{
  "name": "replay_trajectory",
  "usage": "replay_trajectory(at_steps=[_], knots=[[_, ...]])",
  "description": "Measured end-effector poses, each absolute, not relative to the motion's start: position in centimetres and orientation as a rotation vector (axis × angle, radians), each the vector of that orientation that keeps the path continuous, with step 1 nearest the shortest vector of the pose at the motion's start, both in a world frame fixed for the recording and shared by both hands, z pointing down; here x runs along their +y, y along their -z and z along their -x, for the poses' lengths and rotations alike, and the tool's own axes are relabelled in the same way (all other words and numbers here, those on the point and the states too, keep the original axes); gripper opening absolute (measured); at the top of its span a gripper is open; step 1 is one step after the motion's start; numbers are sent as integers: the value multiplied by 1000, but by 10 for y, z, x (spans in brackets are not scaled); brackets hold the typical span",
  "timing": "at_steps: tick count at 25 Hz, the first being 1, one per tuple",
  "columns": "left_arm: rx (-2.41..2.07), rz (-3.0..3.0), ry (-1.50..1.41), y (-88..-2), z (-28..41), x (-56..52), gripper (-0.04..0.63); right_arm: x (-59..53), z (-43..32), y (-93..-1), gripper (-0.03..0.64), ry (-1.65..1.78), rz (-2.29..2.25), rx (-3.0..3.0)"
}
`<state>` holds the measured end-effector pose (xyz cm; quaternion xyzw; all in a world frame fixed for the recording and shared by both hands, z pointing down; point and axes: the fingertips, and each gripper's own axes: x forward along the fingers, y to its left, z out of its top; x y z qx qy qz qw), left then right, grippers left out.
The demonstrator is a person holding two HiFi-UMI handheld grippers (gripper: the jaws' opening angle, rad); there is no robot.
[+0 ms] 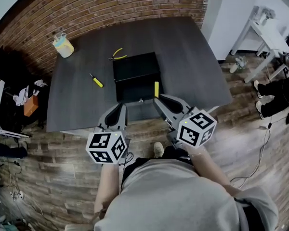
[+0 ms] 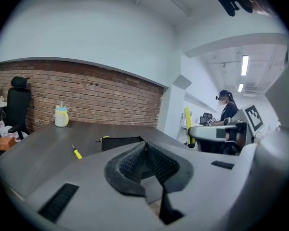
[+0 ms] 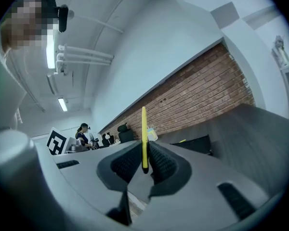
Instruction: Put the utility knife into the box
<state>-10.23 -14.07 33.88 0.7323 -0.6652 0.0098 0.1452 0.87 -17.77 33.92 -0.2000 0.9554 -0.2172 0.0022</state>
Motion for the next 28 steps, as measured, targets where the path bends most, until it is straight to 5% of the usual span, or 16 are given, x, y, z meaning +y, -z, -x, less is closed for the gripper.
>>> replay_trajectory(at_steps=[28], knots=[[-1819, -1940, -66, -418, 141, -209, 26, -280, 25, -393, 54, 864, 731, 3131]])
